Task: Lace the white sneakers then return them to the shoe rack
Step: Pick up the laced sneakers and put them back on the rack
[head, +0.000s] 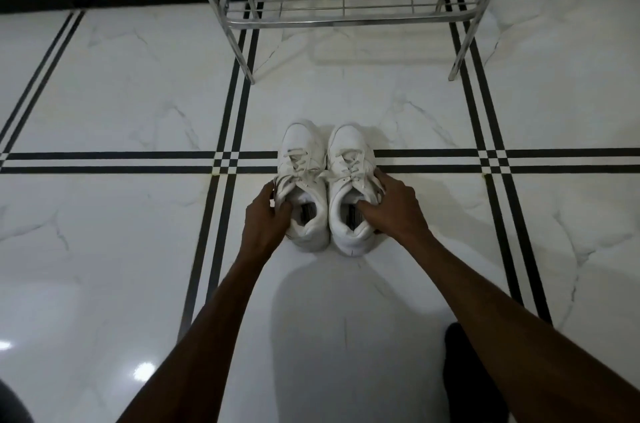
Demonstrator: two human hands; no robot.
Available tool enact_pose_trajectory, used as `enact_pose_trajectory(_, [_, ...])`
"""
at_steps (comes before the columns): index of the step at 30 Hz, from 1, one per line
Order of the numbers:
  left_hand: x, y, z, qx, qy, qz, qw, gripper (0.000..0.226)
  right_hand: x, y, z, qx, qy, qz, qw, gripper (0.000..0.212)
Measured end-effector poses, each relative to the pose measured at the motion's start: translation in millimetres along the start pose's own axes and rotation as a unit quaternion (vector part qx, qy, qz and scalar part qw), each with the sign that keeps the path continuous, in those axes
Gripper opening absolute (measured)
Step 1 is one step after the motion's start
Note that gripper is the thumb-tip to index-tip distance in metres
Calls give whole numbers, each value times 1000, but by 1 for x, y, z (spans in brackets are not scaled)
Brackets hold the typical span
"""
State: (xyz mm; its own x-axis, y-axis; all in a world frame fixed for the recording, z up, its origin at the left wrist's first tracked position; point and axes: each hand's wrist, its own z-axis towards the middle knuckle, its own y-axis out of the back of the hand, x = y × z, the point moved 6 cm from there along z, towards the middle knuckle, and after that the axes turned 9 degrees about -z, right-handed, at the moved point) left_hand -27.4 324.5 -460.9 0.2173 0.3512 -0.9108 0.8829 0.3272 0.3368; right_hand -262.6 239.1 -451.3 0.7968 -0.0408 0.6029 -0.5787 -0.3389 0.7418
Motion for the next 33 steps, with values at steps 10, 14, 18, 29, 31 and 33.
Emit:
enact_pose_trajectory(10, [-202,20,-21,-16,-31,-13,999,46,97,183,-31,-17,12,54,998,72])
enact_pose_trajectory(14, [-303,30,-21,2,-27,-16,1000,47,146,271,-35,-20,6,56,998,67])
enact_pose_trajectory(18, [-380,41,-18,7,-23,-5,1000,37,184,336,-28,-7,5,32,999,72])
enact_pose_trajectory(29, [-480,58,100,8,-8,25,1000,54,264,406,93,24,11,34,999,80])
enact_pose_trajectory(31, [-477,54,132,12,2,24,1000,45,264,399,125,22,-8,44,999,82])
enact_pose_trajectory(33, [-470,51,164,23,12,20,999,44,263,388,155,28,-25,54,998,81])
